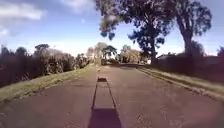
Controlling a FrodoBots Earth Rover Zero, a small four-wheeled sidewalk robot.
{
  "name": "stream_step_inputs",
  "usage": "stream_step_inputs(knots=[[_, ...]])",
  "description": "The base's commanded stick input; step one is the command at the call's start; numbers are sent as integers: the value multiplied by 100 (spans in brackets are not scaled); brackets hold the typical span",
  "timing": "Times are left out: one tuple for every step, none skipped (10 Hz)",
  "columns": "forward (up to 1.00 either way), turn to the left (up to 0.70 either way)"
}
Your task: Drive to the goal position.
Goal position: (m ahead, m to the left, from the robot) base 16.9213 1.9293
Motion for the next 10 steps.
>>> stream_step_inputs(knots=[[100, -40], [100, -40], [100, -40], [100, -40], [100, -40], [100, 0], [100, 0], [100, 0], [100, 0], [100, 0]])
